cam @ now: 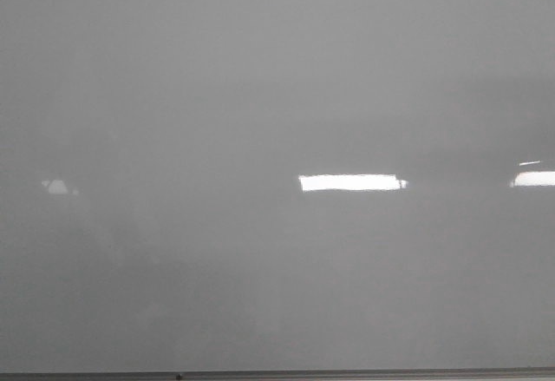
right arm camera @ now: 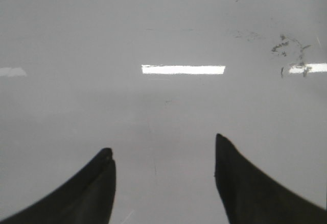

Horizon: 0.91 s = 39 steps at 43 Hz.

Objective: Write number 8 on whiteboard

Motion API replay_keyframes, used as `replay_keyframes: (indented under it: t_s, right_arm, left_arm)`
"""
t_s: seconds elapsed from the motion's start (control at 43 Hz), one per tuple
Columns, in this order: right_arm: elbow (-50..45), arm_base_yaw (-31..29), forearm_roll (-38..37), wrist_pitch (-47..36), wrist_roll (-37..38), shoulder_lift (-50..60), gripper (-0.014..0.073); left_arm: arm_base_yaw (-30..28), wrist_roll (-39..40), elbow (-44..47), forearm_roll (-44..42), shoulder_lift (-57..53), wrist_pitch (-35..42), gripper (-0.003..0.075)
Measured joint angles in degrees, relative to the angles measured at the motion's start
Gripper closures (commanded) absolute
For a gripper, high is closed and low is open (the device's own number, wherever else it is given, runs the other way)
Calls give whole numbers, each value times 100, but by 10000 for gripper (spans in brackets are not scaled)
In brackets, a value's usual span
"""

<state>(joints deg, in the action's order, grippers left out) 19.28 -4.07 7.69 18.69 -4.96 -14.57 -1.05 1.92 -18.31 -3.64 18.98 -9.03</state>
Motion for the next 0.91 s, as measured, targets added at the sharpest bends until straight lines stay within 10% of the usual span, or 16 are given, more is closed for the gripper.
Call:
replay_keyframes:
  t_s: [0.907]
  right_arm:
    - [0,0,0,0,0,0,74]
  left_arm:
    - [-428,456,-1996,578,5566,-606,217]
